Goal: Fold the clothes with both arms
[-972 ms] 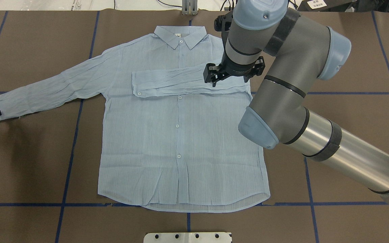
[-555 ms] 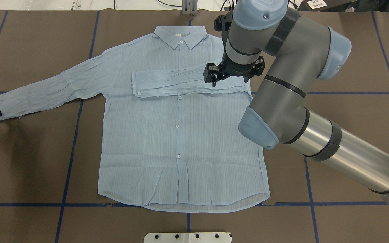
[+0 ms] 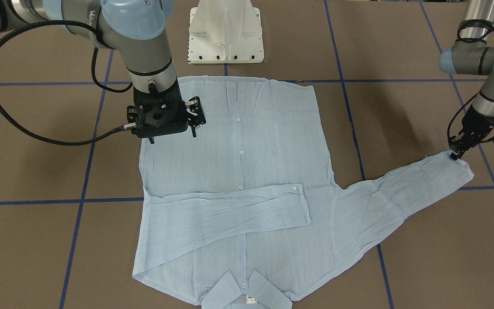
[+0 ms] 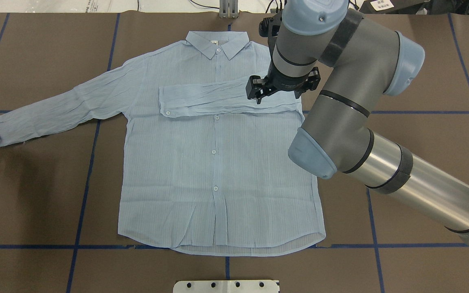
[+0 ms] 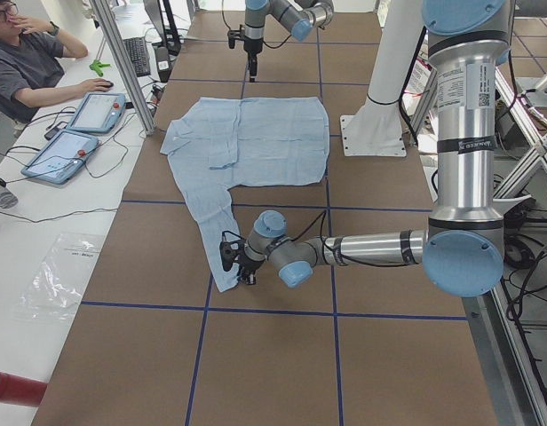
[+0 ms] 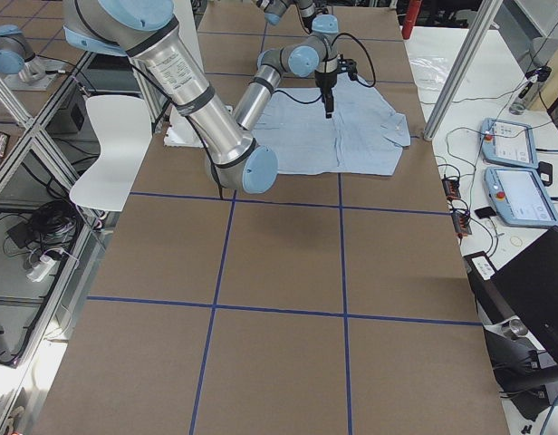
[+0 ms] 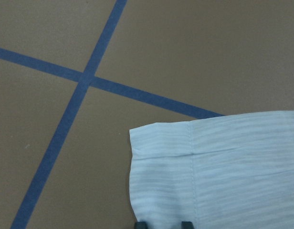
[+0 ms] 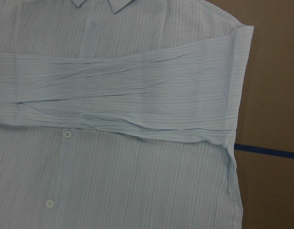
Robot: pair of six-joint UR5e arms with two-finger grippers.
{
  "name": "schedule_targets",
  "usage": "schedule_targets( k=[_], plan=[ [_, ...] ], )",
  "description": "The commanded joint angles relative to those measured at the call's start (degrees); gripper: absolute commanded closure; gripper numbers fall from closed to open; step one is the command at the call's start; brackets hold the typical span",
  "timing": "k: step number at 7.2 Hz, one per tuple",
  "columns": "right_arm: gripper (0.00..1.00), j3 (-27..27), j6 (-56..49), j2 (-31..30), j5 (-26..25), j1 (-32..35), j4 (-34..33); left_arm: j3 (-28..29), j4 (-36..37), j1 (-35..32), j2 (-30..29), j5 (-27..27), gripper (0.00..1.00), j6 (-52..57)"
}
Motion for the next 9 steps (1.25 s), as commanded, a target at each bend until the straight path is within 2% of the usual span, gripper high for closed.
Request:
schedule_targets(
  k=[1,2,3,5,6,7,9],
  plan=[
    [0.00,0.4,-0.1,-0.6,0.4,0.2,0.0,-8.3,10.2,-0.1,-0.6,-0.3,1.00,0.4],
    [0.00,2.2,-0.3,-2.3,0.5,0.3,0.0,-14.5,18.6,0.0,-1.7,-0.4,1.00,0.4],
    [0.00,4.1,-0.4,-4.4,0.8,1.1,-0.3,-18.7,28.4,-0.1,-6.9,-1.1,1.00,0.4],
    [0.00,7.7,-3.4,-10.4,1.2,3.0,-0.4,-19.7,42.7,-0.6,-20.7,-2.6,1.00,-0.4],
    [0.00,9.8,-6.5,-13.6,1.2,3.7,-0.4,-19.7,47.4,-1.0,-25.8,-5.0,1.00,-1.9],
    [0.00,10.8,-7.8,-15.8,1.7,4.0,-0.1,-19.5,49.0,-1.1,-30.5,-7.2,1.00,-7.9],
    [0.00,13.8,-8.9,-20.1,2.9,4.5,0.0,-18.4,49.6,-1.1,-38.4,-9.0,1.00,-24.7]
  ],
)
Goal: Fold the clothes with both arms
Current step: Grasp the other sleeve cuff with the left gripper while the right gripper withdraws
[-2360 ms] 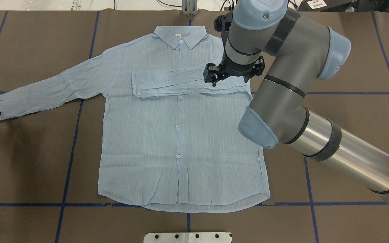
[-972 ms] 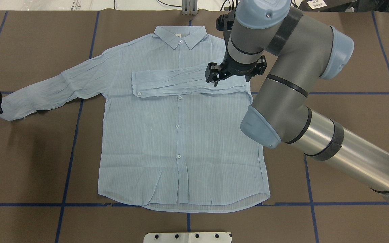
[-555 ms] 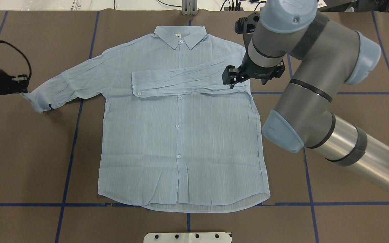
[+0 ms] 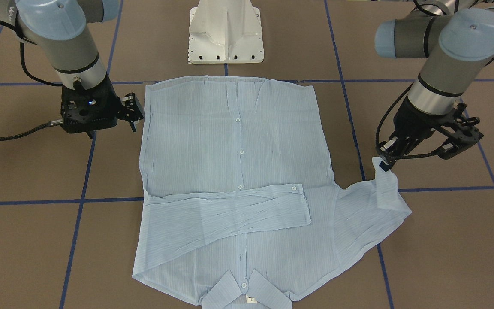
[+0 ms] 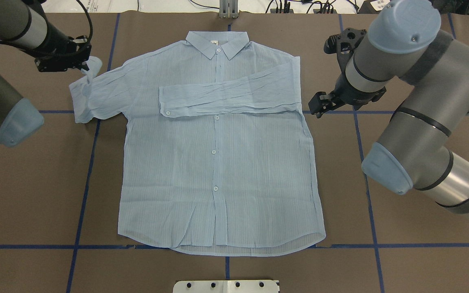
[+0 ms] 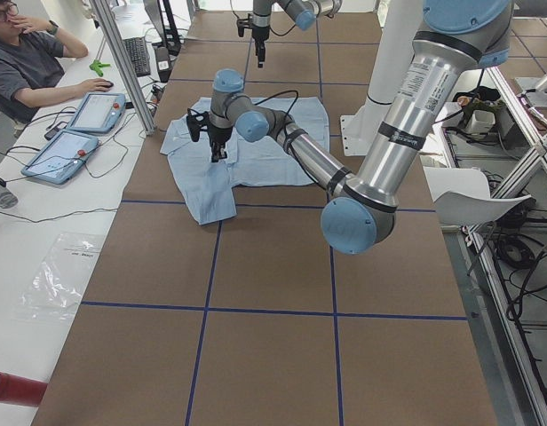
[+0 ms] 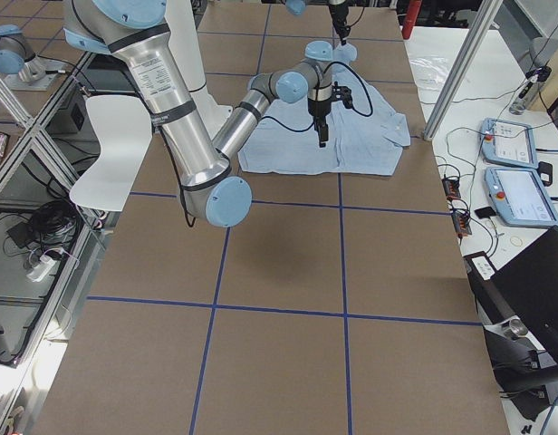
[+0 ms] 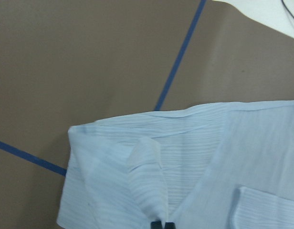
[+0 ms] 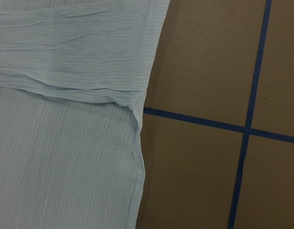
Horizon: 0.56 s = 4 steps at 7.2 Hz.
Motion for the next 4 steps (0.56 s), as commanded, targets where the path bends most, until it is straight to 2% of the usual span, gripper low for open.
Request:
schedule_targets(
  k=[1,4],
  plan=[
    [0.00,2.6,-1.0,-3.7,0.5,0.3,0.1,1.8,0.0,0.0,-9.1,-1.1,1.00,-19.5],
    [0.00,2.4,-1.0,-3.7,0.4,0.0,0.2,5.4,-9.1,0.8,-12.5,-0.9,1.00,-44.8]
  ],
)
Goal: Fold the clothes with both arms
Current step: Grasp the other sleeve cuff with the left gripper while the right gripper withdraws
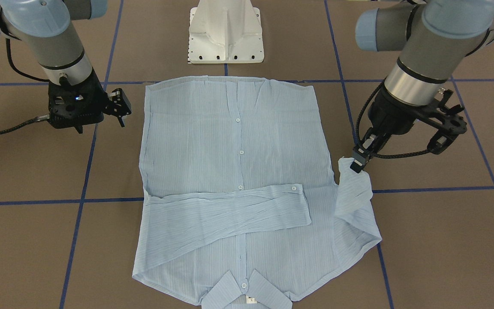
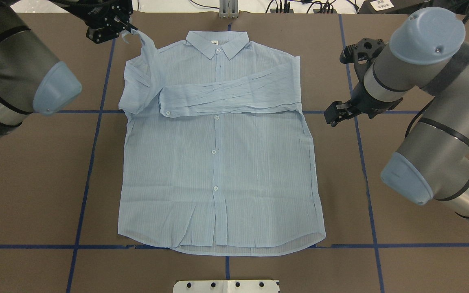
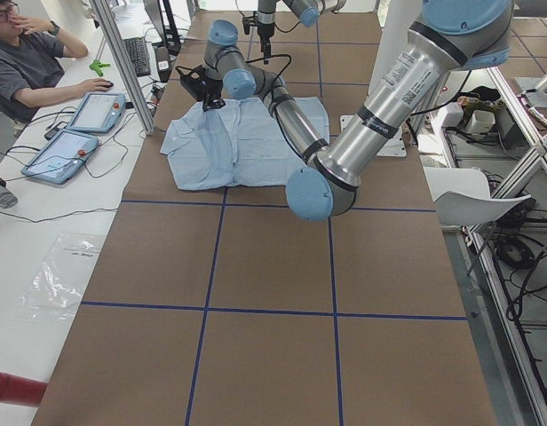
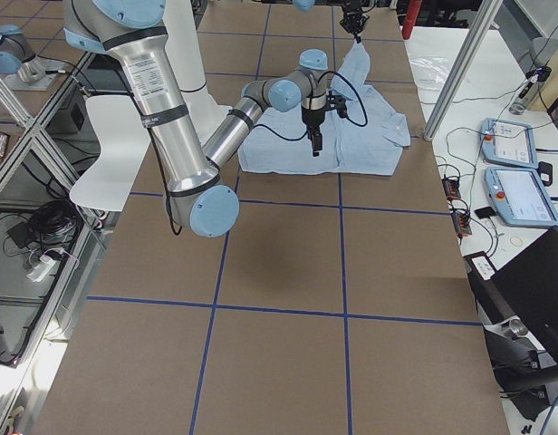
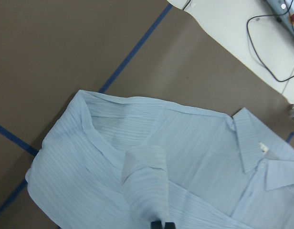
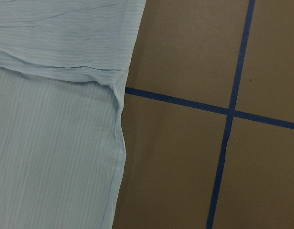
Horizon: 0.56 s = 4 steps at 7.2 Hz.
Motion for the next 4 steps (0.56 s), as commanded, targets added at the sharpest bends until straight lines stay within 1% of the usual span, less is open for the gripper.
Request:
schedule_targets(
  k=[1,2,4],
  plan=[
    [0.00,-0.1,0.0,-0.1,-0.1,-0.1,0.1,3.3,-7.1,3.0,-1.2,0.6,1.00,-14.4],
    [0.00,-0.3,0.0,-0.1,-0.2,-0.1,0.1,3.8,-7.9,4.1,-1.5,1.0,1.00,-17.0],
    [0.00,-0.4,0.0,0.1,-0.2,-0.2,0.1,3.2,-8.7,4.1,-2.1,1.0,1.00,-19.7]
  ],
)
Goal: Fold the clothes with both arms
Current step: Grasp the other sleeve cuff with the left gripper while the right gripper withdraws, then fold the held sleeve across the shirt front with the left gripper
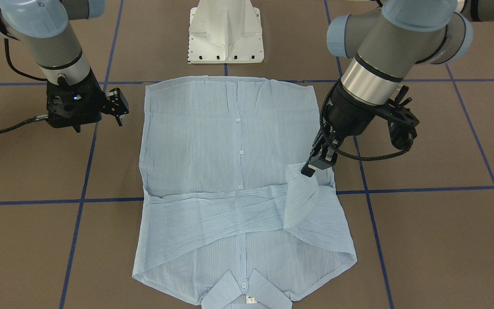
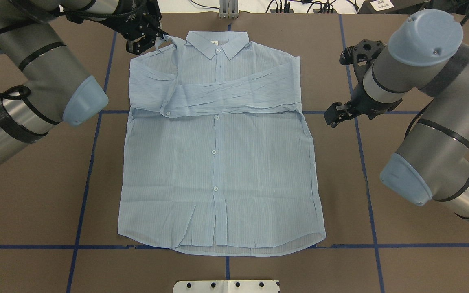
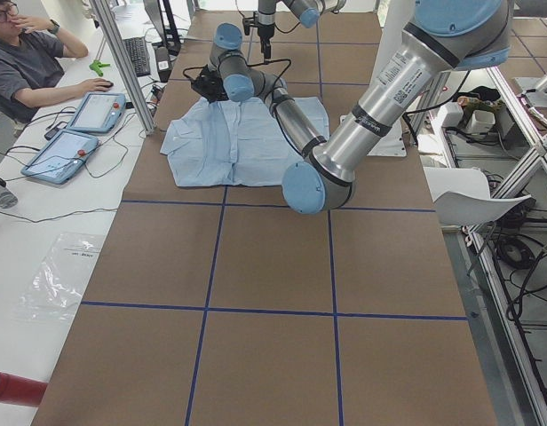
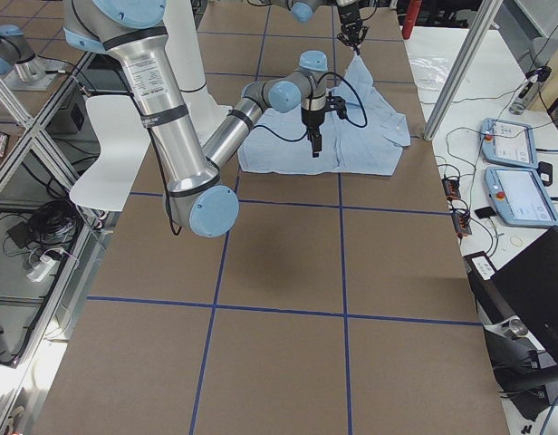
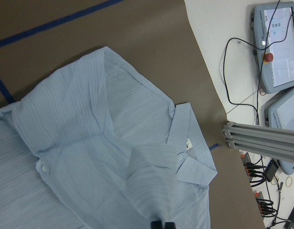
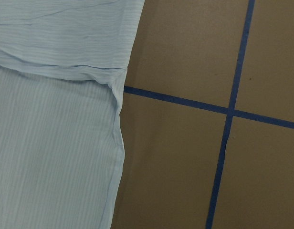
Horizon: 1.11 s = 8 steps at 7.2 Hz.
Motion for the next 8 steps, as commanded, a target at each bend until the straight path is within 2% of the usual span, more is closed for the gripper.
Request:
schedule_targets(
  k=[1,4,5,6,7,8],
  plan=[
    [0.00,0.0,0.1,0.2,0.0,-0.1,0.0,0.2,-1.1,0.2,-1.5,0.1,1.00,-3.6],
    [0.00,-0.1,0.1,0.1,0.0,0.0,0.0,0.6,-1.0,1.8,-2.2,0.2,1.00,-5.1],
    [0.00,0.0,0.2,0.1,0.0,0.0,0.0,1.0,-1.1,3.1,-2.3,1.9,1.00,-5.1],
    [0.00,0.0,0.3,0.2,0.0,0.0,0.1,3.3,-1.5,7.3,-2.6,7.5,1.00,-4.7],
    [0.00,0.0,0.5,0.2,0.0,0.0,0.0,8.2,-3.2,11.0,-5.2,12.6,1.00,-4.9],
    [0.00,0.0,0.5,0.2,0.0,0.0,0.0,15.1,-6.0,13.3,-8.8,13.5,1.00,-4.6]
  ],
)
